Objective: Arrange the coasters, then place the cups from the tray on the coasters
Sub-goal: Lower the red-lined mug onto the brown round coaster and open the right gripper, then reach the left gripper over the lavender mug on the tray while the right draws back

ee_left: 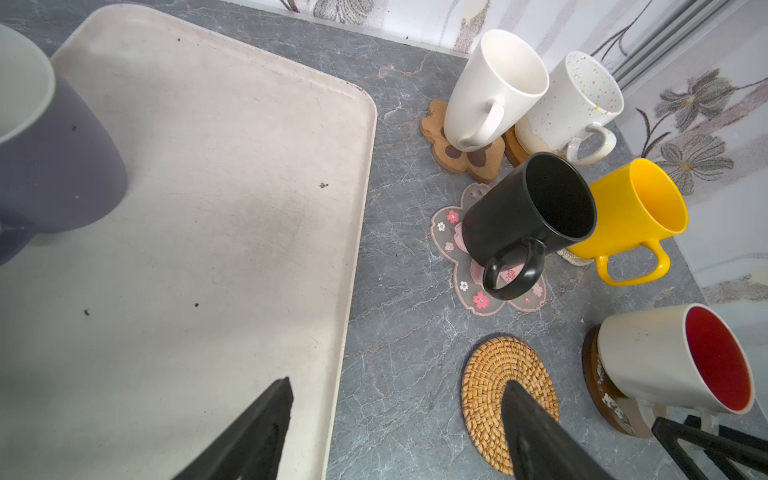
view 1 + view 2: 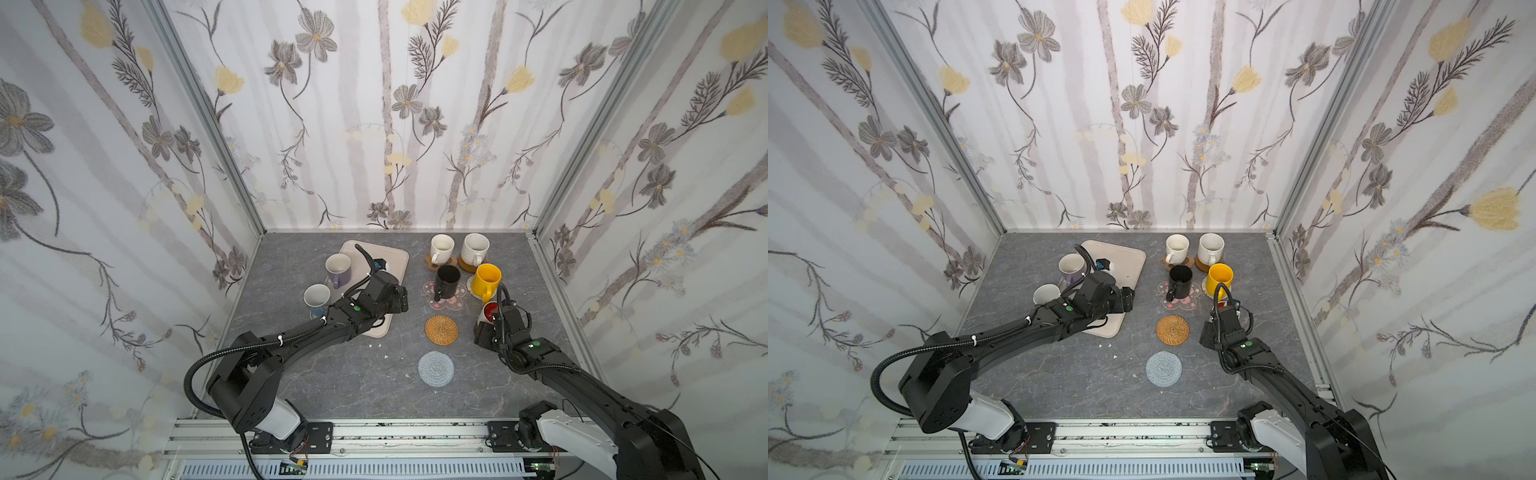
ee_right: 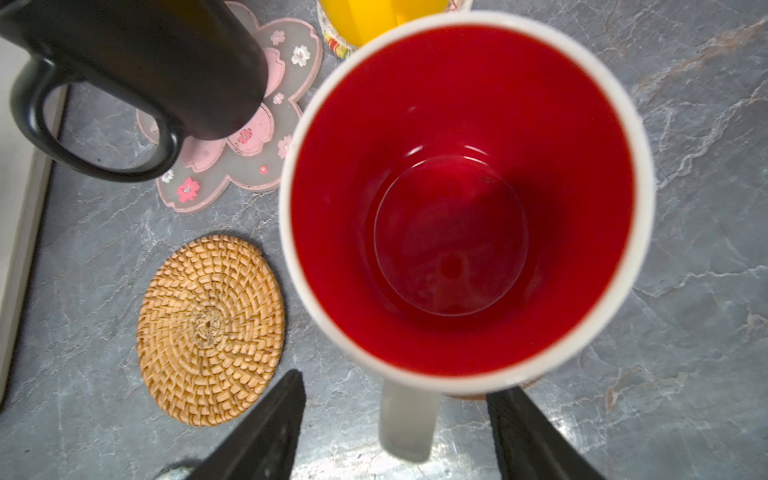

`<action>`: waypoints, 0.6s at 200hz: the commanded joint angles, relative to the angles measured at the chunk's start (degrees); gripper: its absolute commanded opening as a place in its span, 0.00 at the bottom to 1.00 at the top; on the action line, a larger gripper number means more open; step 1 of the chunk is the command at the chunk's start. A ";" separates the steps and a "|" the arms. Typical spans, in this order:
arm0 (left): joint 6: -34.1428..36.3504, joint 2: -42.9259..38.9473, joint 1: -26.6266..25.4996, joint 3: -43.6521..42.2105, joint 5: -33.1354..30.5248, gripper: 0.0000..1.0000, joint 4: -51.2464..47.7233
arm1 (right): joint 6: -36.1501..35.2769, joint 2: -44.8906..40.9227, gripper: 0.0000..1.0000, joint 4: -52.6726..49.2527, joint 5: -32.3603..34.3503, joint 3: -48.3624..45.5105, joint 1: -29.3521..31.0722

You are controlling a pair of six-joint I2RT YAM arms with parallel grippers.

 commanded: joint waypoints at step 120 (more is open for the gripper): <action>5.48 -4.96 16.65 6.00 7.61 0.67 -14.12 | -7.38 -20.07 1.00 3.62 -14.58 3.89 0.35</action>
